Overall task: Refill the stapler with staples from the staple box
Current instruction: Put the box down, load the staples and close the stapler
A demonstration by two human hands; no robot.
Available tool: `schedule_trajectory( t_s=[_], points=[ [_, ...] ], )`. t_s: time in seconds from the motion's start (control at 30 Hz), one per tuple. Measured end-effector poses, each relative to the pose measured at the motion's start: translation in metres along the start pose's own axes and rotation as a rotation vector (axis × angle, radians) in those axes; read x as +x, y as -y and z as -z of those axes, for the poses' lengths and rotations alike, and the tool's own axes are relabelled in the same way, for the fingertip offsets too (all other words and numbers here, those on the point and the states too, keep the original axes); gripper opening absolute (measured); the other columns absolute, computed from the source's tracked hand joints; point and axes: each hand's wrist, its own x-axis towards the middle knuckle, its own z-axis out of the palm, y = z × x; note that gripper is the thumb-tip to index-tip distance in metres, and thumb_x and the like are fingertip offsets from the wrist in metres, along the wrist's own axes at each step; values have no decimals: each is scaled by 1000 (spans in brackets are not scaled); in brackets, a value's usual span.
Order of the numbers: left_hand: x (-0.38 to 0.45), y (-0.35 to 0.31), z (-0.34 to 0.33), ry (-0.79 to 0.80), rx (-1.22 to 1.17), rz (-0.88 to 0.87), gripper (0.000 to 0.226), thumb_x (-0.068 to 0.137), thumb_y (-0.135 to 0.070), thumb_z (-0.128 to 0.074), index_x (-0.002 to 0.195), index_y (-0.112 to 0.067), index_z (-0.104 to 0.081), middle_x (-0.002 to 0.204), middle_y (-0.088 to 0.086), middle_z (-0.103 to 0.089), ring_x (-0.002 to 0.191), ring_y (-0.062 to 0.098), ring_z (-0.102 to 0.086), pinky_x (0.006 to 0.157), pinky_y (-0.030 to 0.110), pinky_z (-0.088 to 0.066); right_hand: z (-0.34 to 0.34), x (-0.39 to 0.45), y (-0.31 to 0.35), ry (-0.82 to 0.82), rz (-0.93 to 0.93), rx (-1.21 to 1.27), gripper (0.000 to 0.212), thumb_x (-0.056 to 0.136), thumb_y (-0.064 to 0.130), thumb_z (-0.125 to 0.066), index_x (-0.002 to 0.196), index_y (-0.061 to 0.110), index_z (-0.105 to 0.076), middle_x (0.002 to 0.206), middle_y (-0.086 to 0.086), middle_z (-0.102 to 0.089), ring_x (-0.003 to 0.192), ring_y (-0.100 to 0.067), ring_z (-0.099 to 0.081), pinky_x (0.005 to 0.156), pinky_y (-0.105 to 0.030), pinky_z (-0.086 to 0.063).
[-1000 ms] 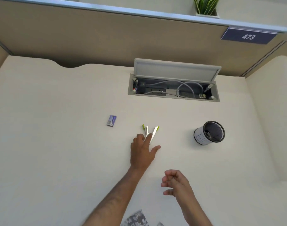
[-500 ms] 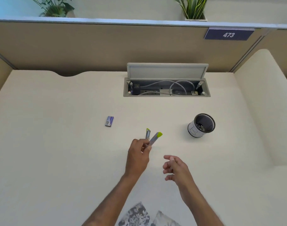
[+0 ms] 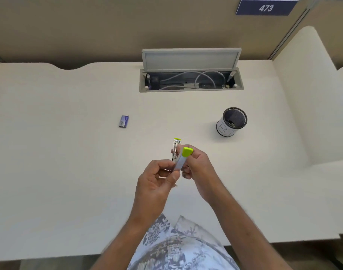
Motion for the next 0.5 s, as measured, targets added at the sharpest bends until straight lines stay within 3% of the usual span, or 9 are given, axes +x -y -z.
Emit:
schedule_trajectory(
  t_s=[0.2, 0.3, 0.37, 0.43, 0.5],
  points=[
    [-11, -9, 6, 109, 44, -155, 19, 91, -9, -74, 106, -19, -72, 108, 6, -72, 96, 19, -75, 78, 46, -62, -4, -10, 15, 19, 68, -35, 23, 103, 33, -59, 92, 16, -68, 61, 9, -50, 54, -9, -41, 50, -18, -35],
    [-16, -11, 9, 147, 40, -165, 21, 92, -2, -65, 105, -14, -75, 114, 1, -68, 102, 23, -74, 82, 38, -61, -4, -14, 19, 0, 65, -46, 24, 103, 32, -58, 92, 13, -65, 59, 6, -44, 51, -10, -34, 49, -20, -31],
    [-19, -11, 12, 137, 52, -137, 22, 91, -8, -59, 101, -14, -77, 116, -2, -68, 109, 25, -70, 86, 34, -59, -5, -16, 21, -3, 71, -58, 24, 103, 31, -58, 89, 12, -63, 60, 5, -43, 50, -10, -34, 48, -20, -30],
    [-22, -12, 13, 126, 69, -125, 24, 92, -21, -55, 98, -13, -77, 116, 0, -67, 108, 30, -69, 87, 47, -62, -5, -19, 21, 0, 88, -72, 25, 103, 31, -60, 83, 14, -60, 60, 5, -43, 50, -9, -35, 48, -20, -30],
    [-24, -17, 10, 84, 67, -125, 18, 93, -29, -59, 98, -17, -72, 107, 2, -70, 95, 35, -73, 82, 60, -62, -6, -21, 20, 17, 102, -84, 27, 102, 30, -61, 80, 15, -56, 59, 7, -44, 49, -7, -36, 48, -20, -30]
  ],
)
